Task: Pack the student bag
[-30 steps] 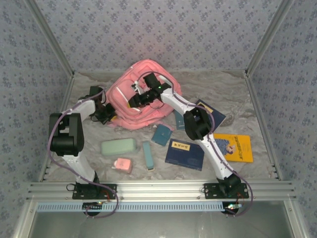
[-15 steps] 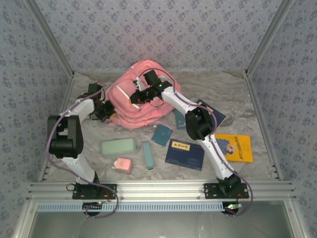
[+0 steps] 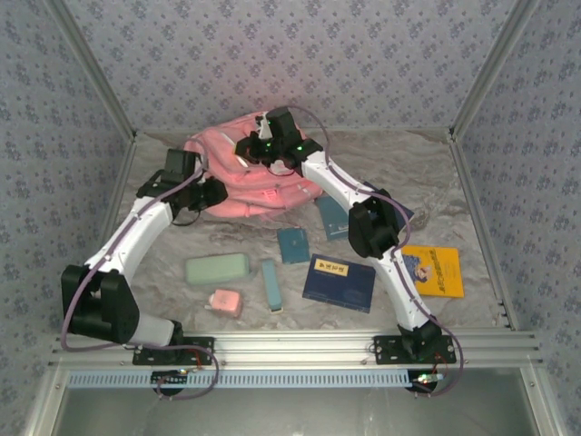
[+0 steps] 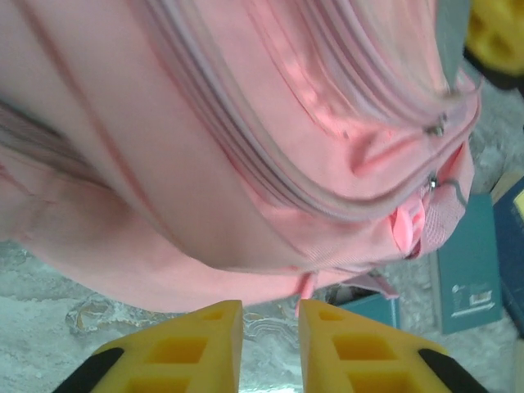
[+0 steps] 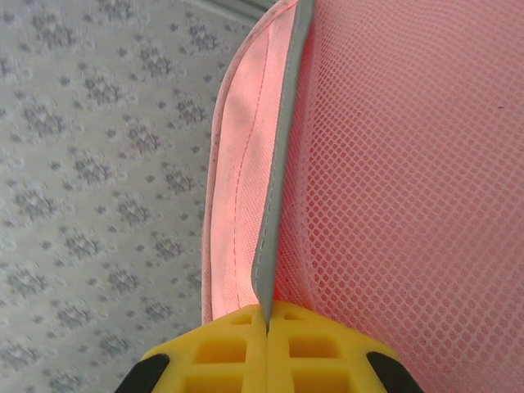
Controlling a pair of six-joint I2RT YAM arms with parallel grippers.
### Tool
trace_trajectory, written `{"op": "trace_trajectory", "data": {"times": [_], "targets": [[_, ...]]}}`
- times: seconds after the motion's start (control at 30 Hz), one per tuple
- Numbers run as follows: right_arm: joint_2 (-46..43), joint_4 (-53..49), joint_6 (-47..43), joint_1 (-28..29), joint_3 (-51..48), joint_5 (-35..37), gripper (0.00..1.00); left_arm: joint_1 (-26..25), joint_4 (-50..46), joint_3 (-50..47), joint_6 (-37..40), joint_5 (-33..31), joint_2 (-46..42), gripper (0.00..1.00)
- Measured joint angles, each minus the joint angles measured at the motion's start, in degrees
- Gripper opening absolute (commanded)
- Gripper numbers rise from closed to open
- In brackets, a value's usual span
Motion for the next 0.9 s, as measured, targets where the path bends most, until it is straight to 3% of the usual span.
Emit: {"op": "trace_trajectory", "data": {"times": [0.27,0.57,0.9], "targets": [[0.0,1.7,6.8,-0.2,0.0,1.2,0.00,-3.1,-0.2,0.1,2.5,-2.5,5.1,0.27],[0.0,4.0,10.4,-1.1,0.6,1.0,0.00,-3.9,5.8,-4.4,2.2,2.9,6.9,0.39],[0.2,5.2,12.7,-1.6,0.9,0.7,0.00,-4.0,9.3,-5.2,3.0,4.5,10.6,0.40]]}}
